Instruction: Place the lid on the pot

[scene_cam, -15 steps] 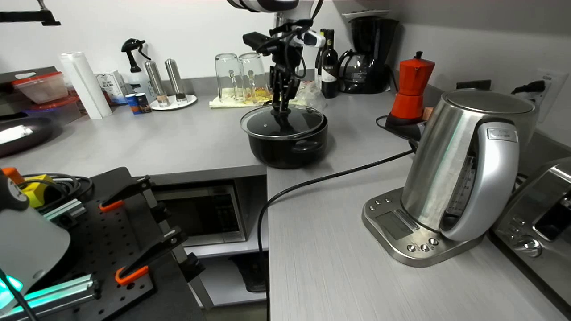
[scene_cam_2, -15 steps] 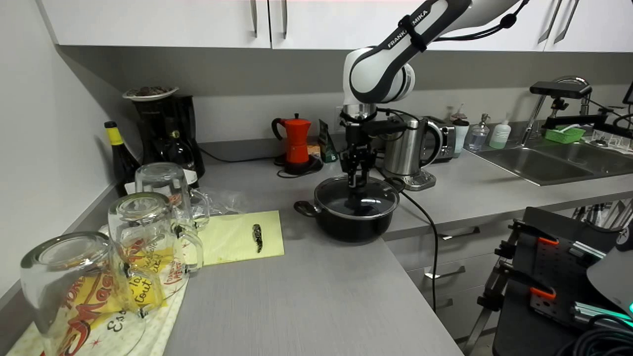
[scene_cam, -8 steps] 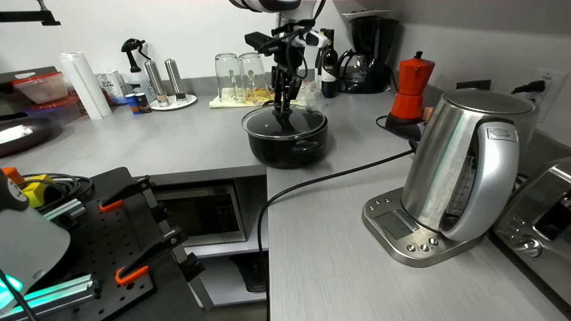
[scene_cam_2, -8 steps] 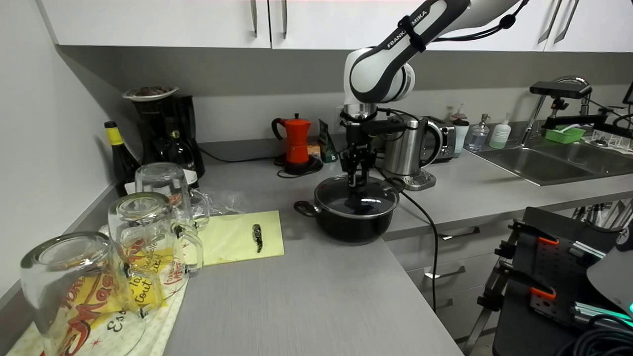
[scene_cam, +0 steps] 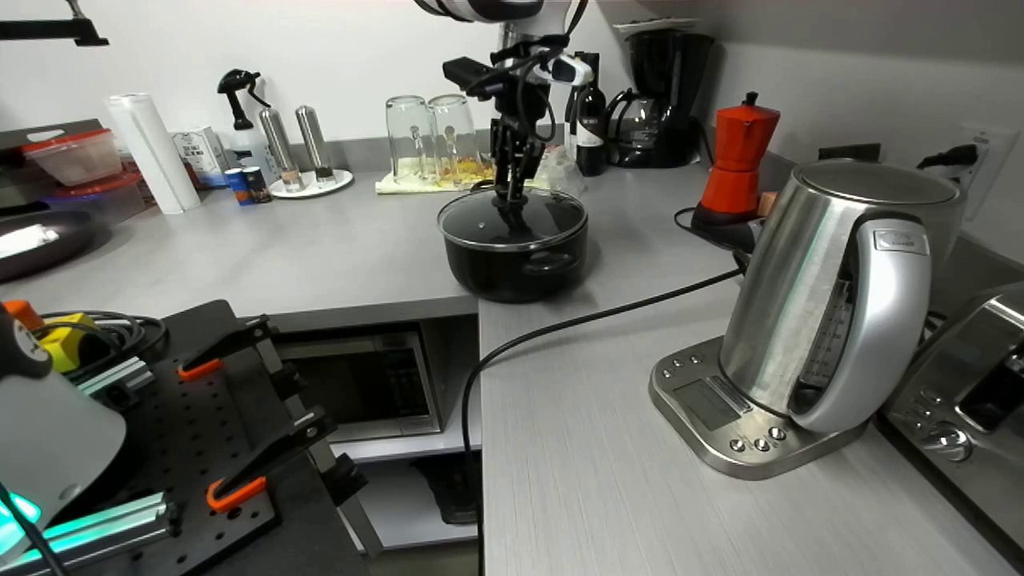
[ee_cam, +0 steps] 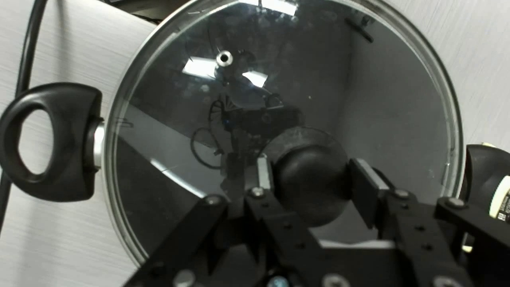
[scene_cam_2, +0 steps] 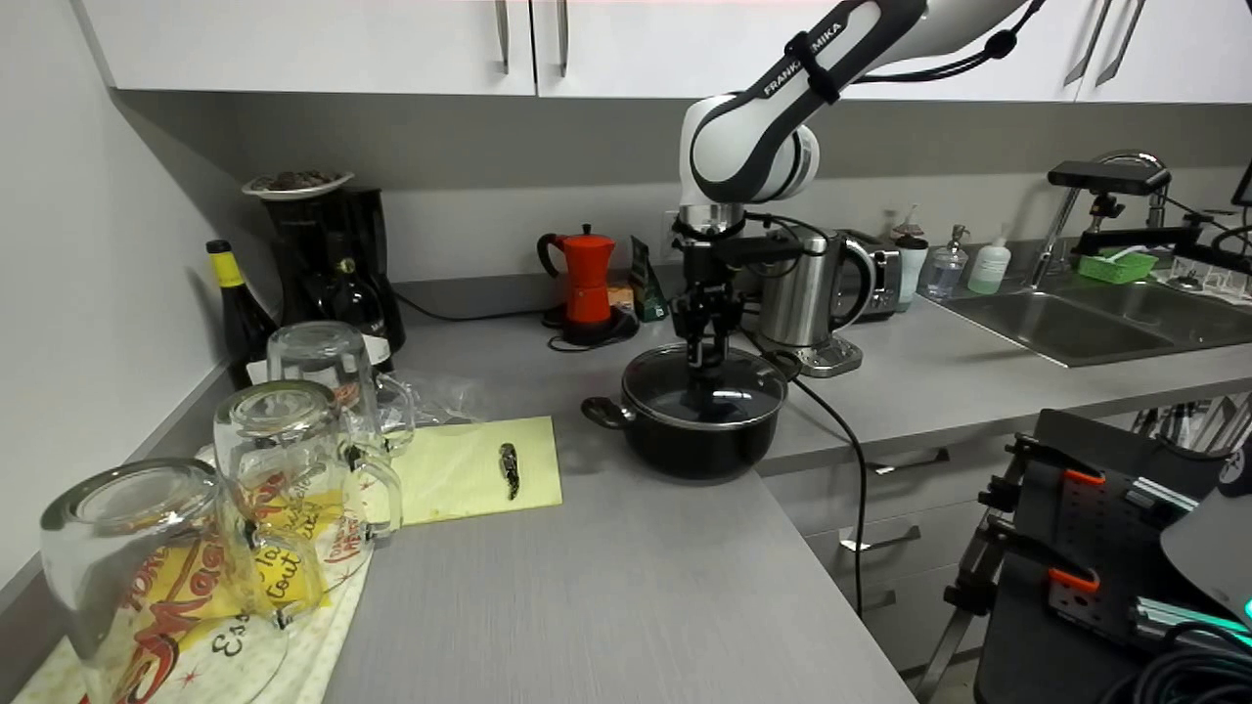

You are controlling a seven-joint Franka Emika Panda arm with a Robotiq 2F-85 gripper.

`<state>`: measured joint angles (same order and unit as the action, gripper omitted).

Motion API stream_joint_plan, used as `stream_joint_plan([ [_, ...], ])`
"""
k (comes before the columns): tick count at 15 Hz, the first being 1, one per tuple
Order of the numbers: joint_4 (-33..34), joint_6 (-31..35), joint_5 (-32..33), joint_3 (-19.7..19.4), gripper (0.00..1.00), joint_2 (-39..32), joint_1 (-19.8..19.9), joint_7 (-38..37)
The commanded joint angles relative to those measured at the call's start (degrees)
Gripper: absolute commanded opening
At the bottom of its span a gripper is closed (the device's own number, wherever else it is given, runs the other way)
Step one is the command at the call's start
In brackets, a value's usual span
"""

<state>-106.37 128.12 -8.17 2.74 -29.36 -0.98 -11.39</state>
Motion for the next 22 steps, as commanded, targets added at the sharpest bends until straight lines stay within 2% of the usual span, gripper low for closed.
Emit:
stream_joint_plan([
  [1,2.9,-1.6,-1.5,-0.4,0.25,-1.0,0.0,0.3],
  [12,3.9,-1.6,-1.1,-0.5,0.25,-2.2,-0.1,0.4],
  [13,3.6,-1.5,-1.2,-0.5,0.75,-1.9,-0.1,0.5],
  [14,3.2,-1.2,-1.2,-0.4,0.76,-1.5,-0.1,0.7],
  [18,0.1,0.8,-0.5,0.1,1.00,1.9,-1.4,0.8],
  [22,-3.3,3.3,0.8,1.0,1.00,6.2,-4.2,0.2],
])
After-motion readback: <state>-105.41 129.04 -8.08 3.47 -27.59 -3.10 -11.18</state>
